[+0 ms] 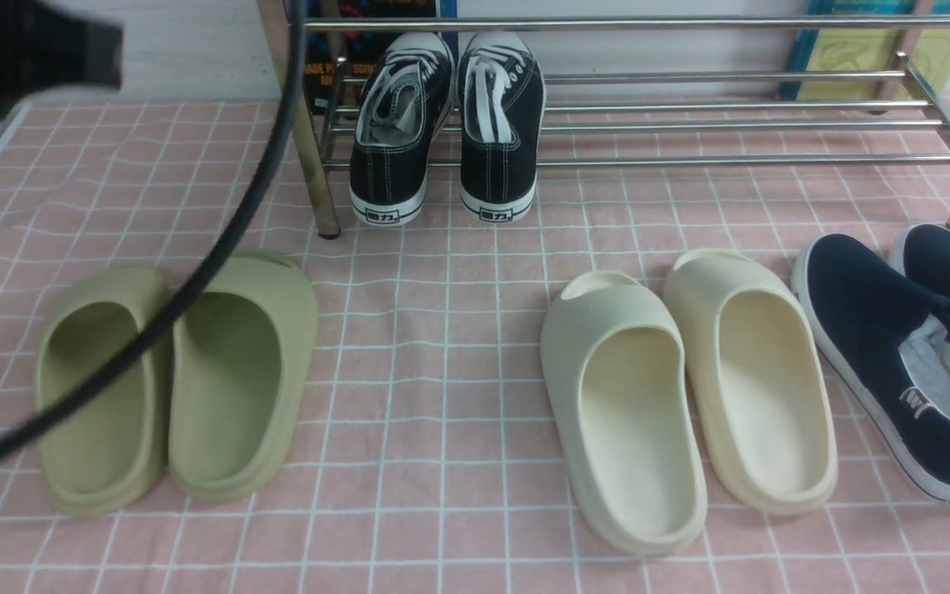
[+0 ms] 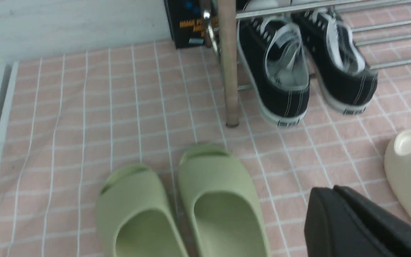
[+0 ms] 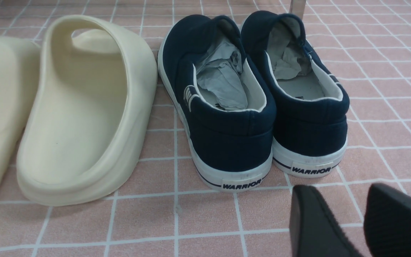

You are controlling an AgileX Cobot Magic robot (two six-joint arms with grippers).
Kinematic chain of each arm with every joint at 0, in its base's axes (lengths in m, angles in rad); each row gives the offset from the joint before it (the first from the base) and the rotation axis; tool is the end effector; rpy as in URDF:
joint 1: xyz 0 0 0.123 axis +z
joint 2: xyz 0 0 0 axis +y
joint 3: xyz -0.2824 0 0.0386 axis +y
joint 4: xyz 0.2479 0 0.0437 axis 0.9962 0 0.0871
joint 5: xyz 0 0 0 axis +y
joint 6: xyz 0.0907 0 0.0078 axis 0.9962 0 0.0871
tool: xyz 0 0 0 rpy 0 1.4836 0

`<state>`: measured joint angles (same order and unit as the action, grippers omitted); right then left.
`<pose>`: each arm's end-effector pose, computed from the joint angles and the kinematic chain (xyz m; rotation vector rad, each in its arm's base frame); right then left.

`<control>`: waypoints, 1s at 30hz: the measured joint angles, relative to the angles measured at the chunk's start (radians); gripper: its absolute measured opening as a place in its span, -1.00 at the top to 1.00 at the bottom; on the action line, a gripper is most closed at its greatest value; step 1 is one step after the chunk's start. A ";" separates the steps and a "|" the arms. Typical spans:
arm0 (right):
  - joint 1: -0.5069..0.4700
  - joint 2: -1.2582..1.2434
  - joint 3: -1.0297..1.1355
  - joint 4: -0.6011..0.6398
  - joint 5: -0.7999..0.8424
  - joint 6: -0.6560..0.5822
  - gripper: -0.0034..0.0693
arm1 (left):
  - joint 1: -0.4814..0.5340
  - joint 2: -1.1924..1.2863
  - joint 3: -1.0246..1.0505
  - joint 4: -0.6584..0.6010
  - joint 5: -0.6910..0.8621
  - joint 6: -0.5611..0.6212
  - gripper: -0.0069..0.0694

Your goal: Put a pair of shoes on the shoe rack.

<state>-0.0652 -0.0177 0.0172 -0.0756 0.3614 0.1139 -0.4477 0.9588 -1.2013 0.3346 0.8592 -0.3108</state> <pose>0.0522 -0.0059 0.1758 0.1185 1.8398 -0.0400 0.1692 -0.0561 0.4358 0.2162 2.0442 -0.0714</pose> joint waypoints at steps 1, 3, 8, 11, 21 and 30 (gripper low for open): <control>0.000 0.000 0.000 0.000 0.000 0.000 0.25 | 0.000 -0.051 0.055 0.007 0.000 -0.024 0.76; 0.000 0.000 0.000 0.000 0.000 0.000 0.25 | 0.000 -0.161 0.152 0.020 -0.002 -0.066 0.76; 0.000 0.000 0.000 0.000 0.000 0.000 0.25 | 0.000 -0.349 0.266 0.054 -0.011 -0.124 0.76; 0.000 0.000 0.000 0.000 0.000 0.000 0.25 | 0.000 -0.417 0.302 0.070 -0.005 -0.134 0.76; 0.000 0.000 0.000 0.000 0.000 0.000 0.25 | 0.000 -0.442 0.310 0.170 -0.014 -0.150 0.76; 0.000 0.000 0.000 0.000 0.000 0.000 0.25 | 0.083 -0.532 0.504 0.135 -0.235 -0.080 0.76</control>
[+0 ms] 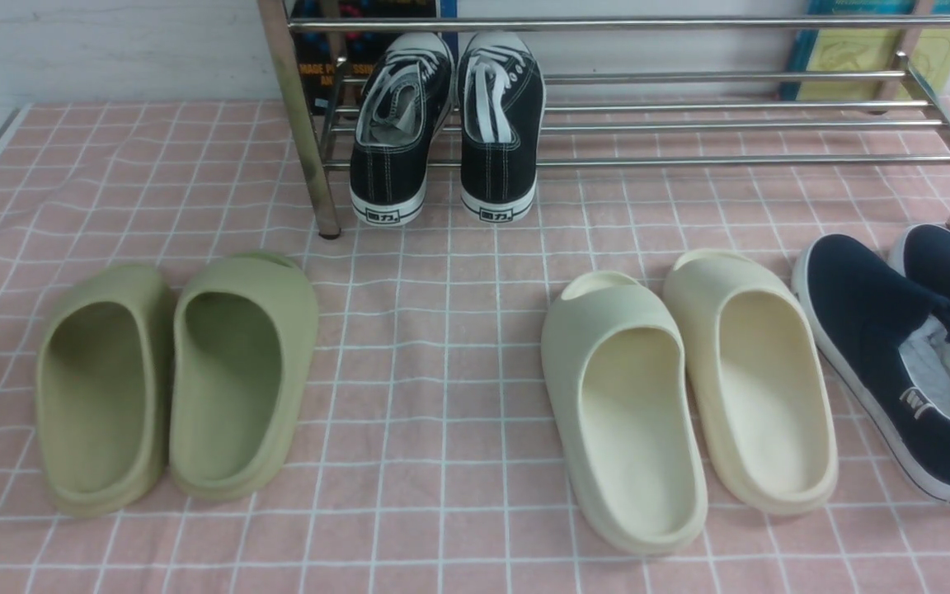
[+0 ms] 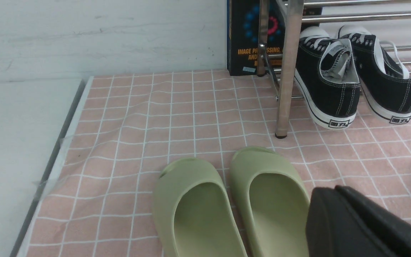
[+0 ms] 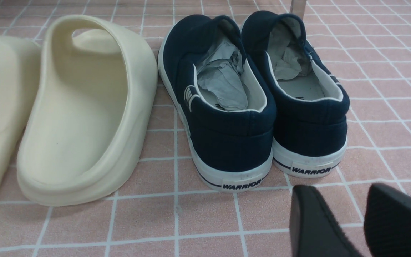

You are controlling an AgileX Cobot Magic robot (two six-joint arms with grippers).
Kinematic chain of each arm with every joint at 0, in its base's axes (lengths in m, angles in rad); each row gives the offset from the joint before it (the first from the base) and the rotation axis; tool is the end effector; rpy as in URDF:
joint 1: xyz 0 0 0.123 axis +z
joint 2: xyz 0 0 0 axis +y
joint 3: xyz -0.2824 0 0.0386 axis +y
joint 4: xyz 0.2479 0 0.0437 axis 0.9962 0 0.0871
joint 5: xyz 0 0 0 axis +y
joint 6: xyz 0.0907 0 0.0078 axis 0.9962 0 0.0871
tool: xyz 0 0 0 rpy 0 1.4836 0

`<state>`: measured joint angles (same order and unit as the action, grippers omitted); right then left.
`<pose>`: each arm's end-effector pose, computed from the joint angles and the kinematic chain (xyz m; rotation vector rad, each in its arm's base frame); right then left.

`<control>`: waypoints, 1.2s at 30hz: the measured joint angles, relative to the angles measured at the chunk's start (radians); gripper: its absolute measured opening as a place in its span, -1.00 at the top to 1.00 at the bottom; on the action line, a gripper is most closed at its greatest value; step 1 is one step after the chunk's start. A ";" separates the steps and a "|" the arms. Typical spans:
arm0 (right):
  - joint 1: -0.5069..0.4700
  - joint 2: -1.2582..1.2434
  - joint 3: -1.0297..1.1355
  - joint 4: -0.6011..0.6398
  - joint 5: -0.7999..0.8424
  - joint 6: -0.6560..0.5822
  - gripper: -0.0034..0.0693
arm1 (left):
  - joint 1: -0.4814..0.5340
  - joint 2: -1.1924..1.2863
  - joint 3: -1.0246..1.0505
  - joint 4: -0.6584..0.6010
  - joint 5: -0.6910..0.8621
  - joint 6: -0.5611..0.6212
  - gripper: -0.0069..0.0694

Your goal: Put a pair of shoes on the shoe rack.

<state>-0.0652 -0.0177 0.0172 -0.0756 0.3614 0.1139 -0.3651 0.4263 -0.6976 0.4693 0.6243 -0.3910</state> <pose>0.0522 -0.0059 0.1758 0.1185 1.8398 -0.0400 0.0756 -0.0031 0.3648 0.1313 1.7709 -0.0255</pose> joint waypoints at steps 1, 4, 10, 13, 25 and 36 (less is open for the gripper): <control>0.000 0.000 0.000 0.000 0.000 0.000 0.25 | 0.014 -0.009 0.020 -0.005 0.000 0.000 0.76; 0.000 0.000 0.000 0.000 0.000 0.000 0.25 | 0.150 -0.096 0.197 -0.132 -0.207 0.108 0.76; 0.000 0.000 0.000 0.001 0.000 0.000 0.25 | 0.355 -0.290 0.502 -0.344 -0.462 0.313 0.76; 0.000 0.000 0.000 0.002 0.000 0.000 0.25 | 0.393 -0.387 0.622 -0.343 -0.468 0.317 0.76; 0.000 0.000 0.000 0.001 0.000 0.000 0.25 | 0.401 -0.438 0.727 -0.325 -0.312 0.315 0.76; 0.000 0.000 0.000 0.001 0.000 0.000 0.25 | 0.401 -0.438 0.723 -0.380 -0.266 0.456 0.76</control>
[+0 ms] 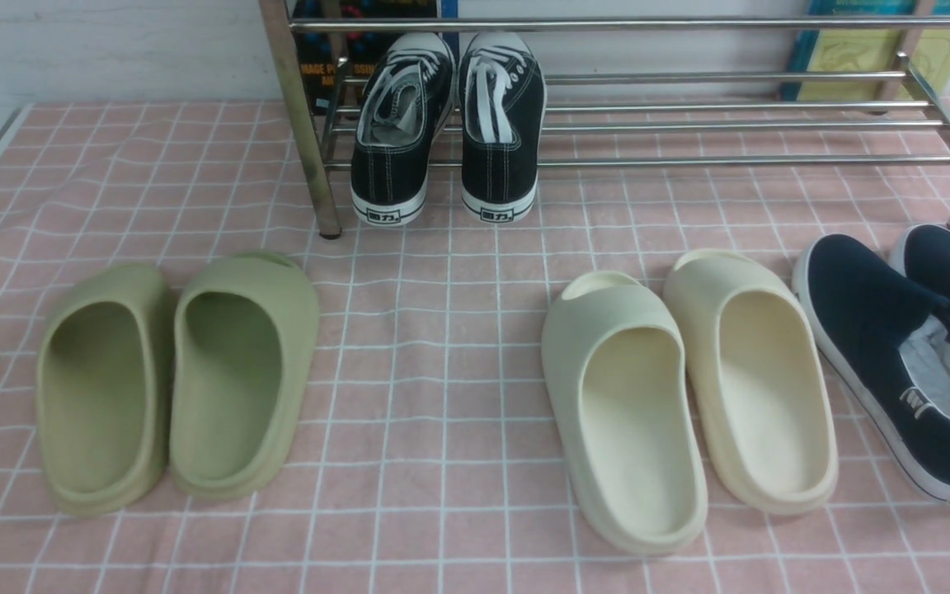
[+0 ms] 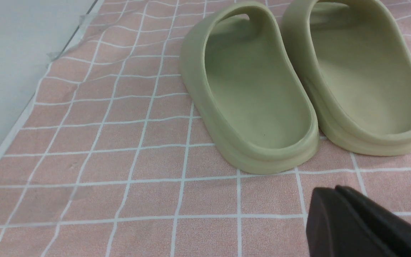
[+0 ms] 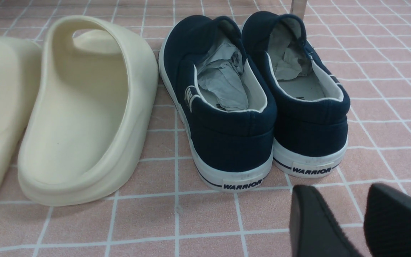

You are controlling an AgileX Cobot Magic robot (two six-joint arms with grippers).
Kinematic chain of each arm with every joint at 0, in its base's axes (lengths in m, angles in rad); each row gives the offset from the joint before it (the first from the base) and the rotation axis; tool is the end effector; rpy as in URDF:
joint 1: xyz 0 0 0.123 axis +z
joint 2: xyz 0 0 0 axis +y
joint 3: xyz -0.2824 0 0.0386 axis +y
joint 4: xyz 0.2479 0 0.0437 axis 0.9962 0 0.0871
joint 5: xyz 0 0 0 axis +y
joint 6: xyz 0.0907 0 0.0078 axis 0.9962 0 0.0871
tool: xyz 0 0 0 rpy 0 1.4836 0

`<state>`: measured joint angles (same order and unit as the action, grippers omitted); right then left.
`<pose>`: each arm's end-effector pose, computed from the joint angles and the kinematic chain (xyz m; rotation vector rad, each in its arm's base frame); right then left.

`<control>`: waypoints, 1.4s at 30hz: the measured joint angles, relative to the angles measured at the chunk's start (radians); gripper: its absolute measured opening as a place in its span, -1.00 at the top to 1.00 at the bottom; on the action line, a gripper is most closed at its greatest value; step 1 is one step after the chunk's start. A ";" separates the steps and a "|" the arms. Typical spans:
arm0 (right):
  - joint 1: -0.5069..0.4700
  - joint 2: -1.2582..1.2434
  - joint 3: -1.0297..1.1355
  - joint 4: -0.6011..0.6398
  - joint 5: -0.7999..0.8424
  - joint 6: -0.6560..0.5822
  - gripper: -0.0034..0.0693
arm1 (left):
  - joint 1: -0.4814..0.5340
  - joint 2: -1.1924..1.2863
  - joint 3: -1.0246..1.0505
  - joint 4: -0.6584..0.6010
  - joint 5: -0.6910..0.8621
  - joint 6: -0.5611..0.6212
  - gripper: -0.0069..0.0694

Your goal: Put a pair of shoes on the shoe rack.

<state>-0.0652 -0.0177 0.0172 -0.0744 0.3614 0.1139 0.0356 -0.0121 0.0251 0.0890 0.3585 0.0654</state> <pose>0.0522 -0.0058 0.1758 0.1192 1.8398 -0.0389 0.0528 0.0047 0.1731 0.0833 1.8547 0.1571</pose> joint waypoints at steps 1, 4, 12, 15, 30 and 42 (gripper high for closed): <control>0.000 0.000 0.000 0.000 0.000 0.000 0.25 | 0.000 0.000 0.000 -0.001 0.001 0.000 0.76; 0.000 0.000 0.000 0.000 0.000 0.000 0.25 | 0.000 0.000 0.000 -0.004 0.001 0.000 0.75; 0.000 0.000 0.000 0.000 0.000 0.000 0.25 | 0.000 0.000 0.000 -0.005 0.002 0.000 0.73; 0.000 0.000 0.000 0.000 0.000 0.000 0.25 | 0.000 0.000 0.000 -0.007 0.003 0.000 0.72; 0.000 0.000 0.000 0.000 0.000 0.000 0.25 | 0.000 0.000 0.000 -0.008 0.004 0.000 0.68; 0.000 0.000 0.000 0.000 0.000 0.000 0.25 | 0.000 0.000 0.000 0.002 0.005 0.000 0.68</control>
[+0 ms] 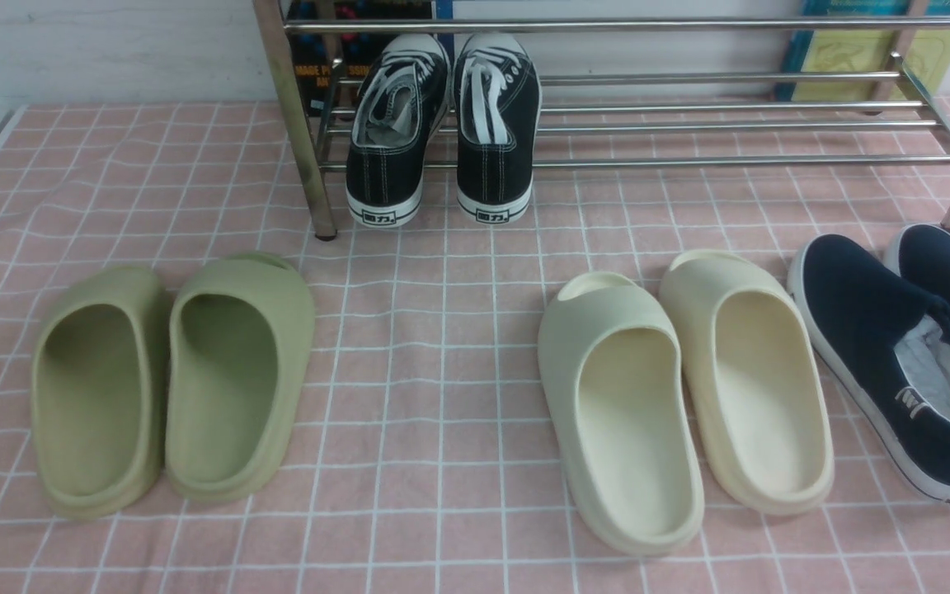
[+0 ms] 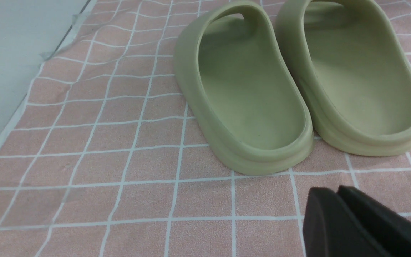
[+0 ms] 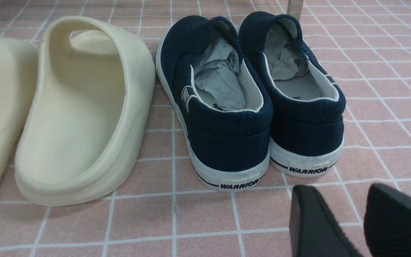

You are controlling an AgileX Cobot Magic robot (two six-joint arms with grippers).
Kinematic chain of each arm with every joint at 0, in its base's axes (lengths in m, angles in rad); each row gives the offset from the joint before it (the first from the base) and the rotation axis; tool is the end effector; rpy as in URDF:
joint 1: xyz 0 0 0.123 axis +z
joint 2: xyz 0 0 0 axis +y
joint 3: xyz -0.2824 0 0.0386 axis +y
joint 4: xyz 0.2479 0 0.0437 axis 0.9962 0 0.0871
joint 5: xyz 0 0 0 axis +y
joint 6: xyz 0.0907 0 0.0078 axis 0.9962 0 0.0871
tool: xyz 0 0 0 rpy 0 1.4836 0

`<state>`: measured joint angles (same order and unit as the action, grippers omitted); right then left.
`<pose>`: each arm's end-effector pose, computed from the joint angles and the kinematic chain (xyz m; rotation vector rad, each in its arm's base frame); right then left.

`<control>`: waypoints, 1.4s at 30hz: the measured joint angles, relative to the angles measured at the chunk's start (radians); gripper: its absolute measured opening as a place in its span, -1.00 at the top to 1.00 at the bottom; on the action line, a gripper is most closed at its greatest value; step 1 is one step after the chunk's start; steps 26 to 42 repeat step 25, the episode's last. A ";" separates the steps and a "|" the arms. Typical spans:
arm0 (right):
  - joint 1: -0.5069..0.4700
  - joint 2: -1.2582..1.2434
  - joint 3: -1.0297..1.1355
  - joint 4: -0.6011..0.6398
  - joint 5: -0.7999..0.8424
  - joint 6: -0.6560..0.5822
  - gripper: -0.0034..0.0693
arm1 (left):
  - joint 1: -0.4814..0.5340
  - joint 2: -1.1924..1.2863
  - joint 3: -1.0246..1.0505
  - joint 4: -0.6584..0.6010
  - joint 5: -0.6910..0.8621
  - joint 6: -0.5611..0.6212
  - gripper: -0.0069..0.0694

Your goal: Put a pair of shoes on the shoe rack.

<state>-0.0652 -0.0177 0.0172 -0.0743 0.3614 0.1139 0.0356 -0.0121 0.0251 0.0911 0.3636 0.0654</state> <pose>0.0522 -0.0058 0.1758 0.1193 1.8398 -0.0388 0.0527 0.0048 0.1727 0.0845 1.8598 0.1592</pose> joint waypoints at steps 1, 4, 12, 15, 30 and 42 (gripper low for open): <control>0.000 0.000 0.000 0.000 0.000 0.000 0.25 | 0.000 0.000 0.000 0.005 0.000 0.000 0.67; 0.000 0.000 0.000 0.000 0.000 0.000 0.25 | 0.000 0.000 0.000 0.010 0.000 0.000 0.67; 0.000 0.000 0.000 0.000 0.000 0.000 0.25 | 0.000 0.000 0.000 0.013 0.001 0.000 0.64; 0.000 0.000 0.000 0.000 0.000 0.000 0.25 | 0.000 0.000 0.000 0.013 0.001 0.000 0.64; 0.000 0.000 0.000 0.000 0.000 0.000 0.25 | 0.000 0.000 0.000 0.014 0.001 0.000 0.63; 0.000 0.000 0.000 0.000 0.000 0.000 0.25 | 0.000 0.000 0.000 0.014 0.001 0.000 0.63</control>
